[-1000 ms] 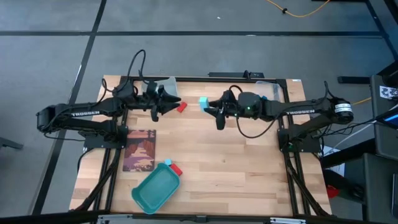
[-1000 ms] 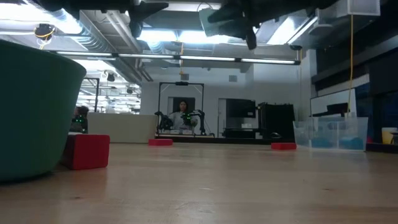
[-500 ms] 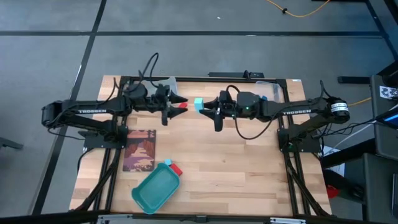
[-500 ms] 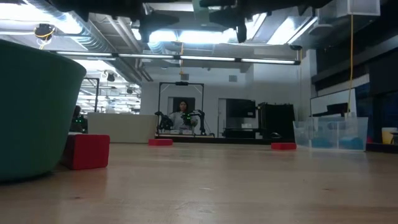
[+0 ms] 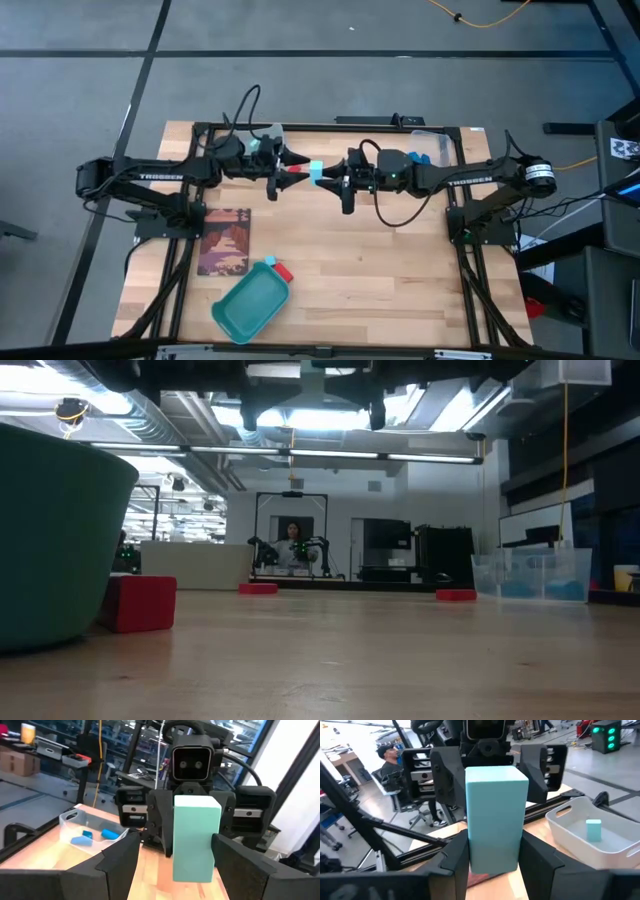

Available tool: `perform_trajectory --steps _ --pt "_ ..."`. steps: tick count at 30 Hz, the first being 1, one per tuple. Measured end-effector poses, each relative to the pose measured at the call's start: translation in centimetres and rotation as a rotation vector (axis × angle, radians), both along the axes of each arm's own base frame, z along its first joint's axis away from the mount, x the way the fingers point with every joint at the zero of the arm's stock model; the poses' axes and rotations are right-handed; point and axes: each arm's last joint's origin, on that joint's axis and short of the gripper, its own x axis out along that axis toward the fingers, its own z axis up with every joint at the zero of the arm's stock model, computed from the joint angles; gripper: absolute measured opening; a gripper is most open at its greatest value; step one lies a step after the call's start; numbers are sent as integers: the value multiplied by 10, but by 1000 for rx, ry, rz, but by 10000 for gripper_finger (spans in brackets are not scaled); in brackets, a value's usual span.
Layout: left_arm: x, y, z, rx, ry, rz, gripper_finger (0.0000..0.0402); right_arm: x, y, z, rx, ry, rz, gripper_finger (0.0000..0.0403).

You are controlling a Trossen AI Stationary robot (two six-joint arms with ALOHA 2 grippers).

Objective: Sort & place blocks by color
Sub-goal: Put the right light blue block into the gray bin

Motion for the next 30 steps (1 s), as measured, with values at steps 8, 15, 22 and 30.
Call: perform_trajectory --steps 8,15,22,30 --pt "-1 -2 2 28 -14 -48 246 0 0 0 1 -2 22 135" --pt "-8 -8 11 27 -52 -189 247 0 -4 -1 -16 11 3 135" --pt "-3 -11 7 36 -32 -88 247 0 -5 -2 -15 16 -5 135" --pt "0 -14 9 103 -3 18 247 0 -5 -1 5 5 -5 135"
